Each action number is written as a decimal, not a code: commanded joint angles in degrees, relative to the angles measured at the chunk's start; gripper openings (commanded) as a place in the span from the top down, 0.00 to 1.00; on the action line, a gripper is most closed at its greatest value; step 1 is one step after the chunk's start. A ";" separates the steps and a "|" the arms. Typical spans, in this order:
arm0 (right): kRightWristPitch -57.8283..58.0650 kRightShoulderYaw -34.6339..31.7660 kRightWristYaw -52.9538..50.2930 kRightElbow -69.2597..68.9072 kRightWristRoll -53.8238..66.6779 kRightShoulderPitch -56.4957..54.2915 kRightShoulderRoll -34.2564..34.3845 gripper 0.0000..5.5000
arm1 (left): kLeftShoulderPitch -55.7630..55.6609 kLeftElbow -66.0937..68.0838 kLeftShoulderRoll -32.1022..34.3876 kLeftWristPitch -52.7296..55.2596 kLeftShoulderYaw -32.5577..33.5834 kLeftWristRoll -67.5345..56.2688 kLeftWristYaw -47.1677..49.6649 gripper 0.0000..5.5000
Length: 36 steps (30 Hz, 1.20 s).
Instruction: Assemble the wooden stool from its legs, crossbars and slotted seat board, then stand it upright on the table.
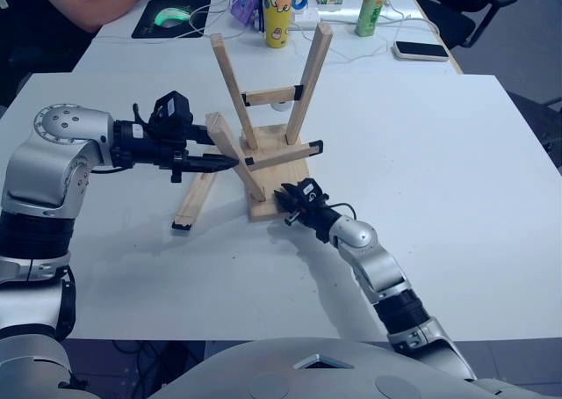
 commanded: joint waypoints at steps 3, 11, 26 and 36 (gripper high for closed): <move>5.25 2.72 1.03 5.25 -2.46 4.11 -1.26 0.80 | 4.92 -3.13 -1.28 -0.53 -4.09 2.25 0.92 0.63; 5.41 2.92 1.69 5.47 -2.51 3.91 -1.89 0.80 | 9.73 2.98 -1.93 -2.09 -5.81 4.66 3.57 0.63; 5.35 2.95 0.65 7.79 -3.96 2.55 -1.94 0.80 | 10.16 4.03 -2.39 -6.23 1.37 3.95 6.99 0.36; -1.39 -0.99 -8.86 20.68 -5.09 -0.94 4.43 0.80 | 6.42 3.18 -15.19 -11.09 25.20 -8.52 29.88 0.25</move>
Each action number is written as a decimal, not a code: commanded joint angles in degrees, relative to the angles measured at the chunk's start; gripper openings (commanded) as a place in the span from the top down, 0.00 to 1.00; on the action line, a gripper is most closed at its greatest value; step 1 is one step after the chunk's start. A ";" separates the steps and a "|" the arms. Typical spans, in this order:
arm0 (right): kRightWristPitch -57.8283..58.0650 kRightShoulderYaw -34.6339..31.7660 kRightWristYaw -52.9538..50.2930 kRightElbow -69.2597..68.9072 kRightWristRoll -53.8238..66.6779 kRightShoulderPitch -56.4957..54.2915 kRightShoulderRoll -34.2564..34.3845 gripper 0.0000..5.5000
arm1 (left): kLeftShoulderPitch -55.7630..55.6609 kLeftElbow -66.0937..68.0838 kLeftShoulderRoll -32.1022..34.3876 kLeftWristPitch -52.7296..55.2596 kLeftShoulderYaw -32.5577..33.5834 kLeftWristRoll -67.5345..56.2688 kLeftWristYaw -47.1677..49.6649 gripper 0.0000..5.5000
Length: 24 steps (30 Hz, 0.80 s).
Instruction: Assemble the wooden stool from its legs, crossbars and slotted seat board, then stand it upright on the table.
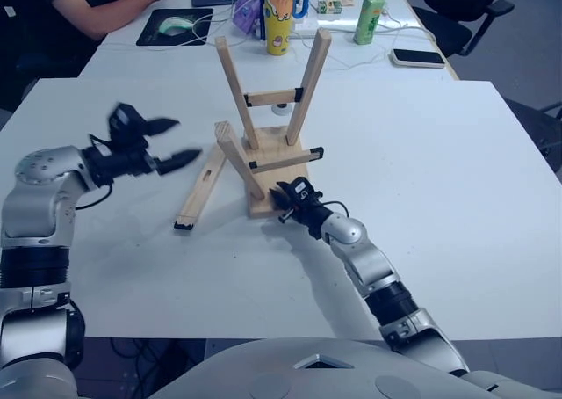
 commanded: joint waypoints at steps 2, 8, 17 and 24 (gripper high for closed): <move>2.44 -2.08 -6.25 12.08 -2.92 2.78 1.37 0.80 | -5.85 -11.10 -11.07 -1.21 6.41 -7.52 15.29 0.25; -0.82 -3.63 -7.08 16.47 -2.38 0.02 3.00 0.80 | -10.26 -22.30 -20.18 4.31 1.44 -13.61 26.89 0.32; -1.36 -2.85 -5.07 18.29 -2.66 -0.40 2.88 0.80 | -17.72 -26.69 -21.11 13.10 -1.88 -19.57 35.54 0.59; -0.75 -1.64 -3.45 17.80 -2.89 -0.61 2.99 0.80 | -1.02 -24.15 -18.44 24.65 -13.15 -9.34 42.89 0.79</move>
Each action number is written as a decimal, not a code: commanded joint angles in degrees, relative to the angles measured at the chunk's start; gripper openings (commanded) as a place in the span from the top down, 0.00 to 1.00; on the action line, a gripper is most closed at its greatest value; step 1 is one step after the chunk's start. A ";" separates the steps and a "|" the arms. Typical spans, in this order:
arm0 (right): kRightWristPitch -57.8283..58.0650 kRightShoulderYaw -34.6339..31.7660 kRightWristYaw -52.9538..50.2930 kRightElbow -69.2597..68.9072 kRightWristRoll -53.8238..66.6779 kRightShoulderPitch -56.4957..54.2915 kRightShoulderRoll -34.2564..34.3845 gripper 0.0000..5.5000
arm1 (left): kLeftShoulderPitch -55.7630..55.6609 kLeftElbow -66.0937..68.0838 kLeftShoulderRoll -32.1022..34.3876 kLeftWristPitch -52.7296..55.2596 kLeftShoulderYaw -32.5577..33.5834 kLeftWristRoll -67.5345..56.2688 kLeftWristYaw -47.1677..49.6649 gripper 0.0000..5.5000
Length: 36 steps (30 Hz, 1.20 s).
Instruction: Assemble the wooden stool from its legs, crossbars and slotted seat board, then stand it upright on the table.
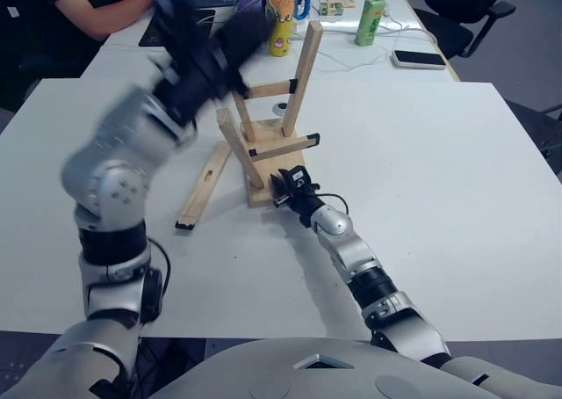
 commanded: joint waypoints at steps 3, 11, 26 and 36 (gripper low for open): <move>6.38 0.60 1.05 4.63 -2.29 5.91 -1.58 0.80 | -3.97 4.25 -2.27 -10.61 2.89 10.53 4.43 0.87; 8.76 1.84 3.56 0.06 -1.82 7.19 -1.55 0.80 | -0.59 5.77 -0.32 -18.86 10.40 22.03 10.32 0.77; 13.89 -0.10 2.87 -13.84 -0.58 8.90 -0.77 0.80 | 24.92 2.46 -1.80 -1.35 1.33 25.46 6.42 0.45; 14.11 -3.15 4.15 -21.52 1.04 11.96 -3.08 0.80 | 25.71 7.91 1.18 2.20 0.03 29.19 3.13 0.45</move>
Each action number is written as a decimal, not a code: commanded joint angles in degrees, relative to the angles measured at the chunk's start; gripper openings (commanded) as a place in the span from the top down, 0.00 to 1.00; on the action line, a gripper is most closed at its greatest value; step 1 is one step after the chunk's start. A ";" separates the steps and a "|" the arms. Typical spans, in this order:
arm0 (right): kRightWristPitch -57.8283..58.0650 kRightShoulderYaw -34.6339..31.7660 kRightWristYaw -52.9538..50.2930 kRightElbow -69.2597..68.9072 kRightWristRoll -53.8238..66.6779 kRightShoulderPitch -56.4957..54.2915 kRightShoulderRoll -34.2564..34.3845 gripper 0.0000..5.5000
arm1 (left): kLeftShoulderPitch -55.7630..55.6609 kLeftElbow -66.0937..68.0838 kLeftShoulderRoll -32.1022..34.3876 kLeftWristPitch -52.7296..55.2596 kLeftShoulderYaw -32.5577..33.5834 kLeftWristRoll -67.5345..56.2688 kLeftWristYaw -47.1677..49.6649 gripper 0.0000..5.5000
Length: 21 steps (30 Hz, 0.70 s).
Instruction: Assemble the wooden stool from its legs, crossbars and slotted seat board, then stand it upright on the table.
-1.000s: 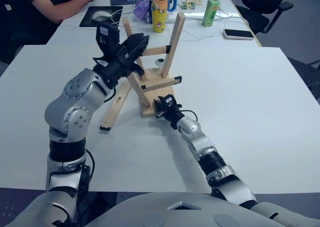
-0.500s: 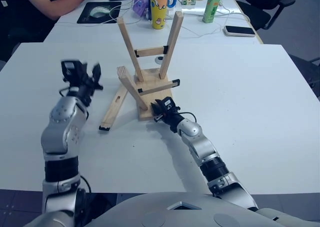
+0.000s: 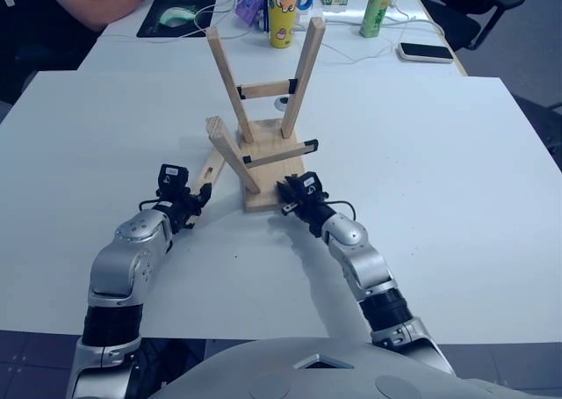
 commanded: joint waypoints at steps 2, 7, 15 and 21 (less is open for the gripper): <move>2.50 -0.50 0.80 -0.88 0.41 2.05 -0.94 0.80 | 1.13 2.54 0.41 1.47 -0.95 0.78 -2.27 0.45; 4.16 -0.86 0.65 -4.68 0.79 2.81 -1.02 0.80 | 1.48 3.77 0.88 2.97 0.71 0.79 -3.11 0.45; 10.41 -7.07 1.84 -18.44 4.00 7.46 -6.15 0.80 | 2.67 4.19 2.74 2.33 0.17 2.46 -5.12 0.58; 13.56 -6.06 2.80 -11.31 1.25 5.43 -9.80 0.80 | -1.22 4.84 1.32 -8.14 6.34 3.44 -2.68 0.62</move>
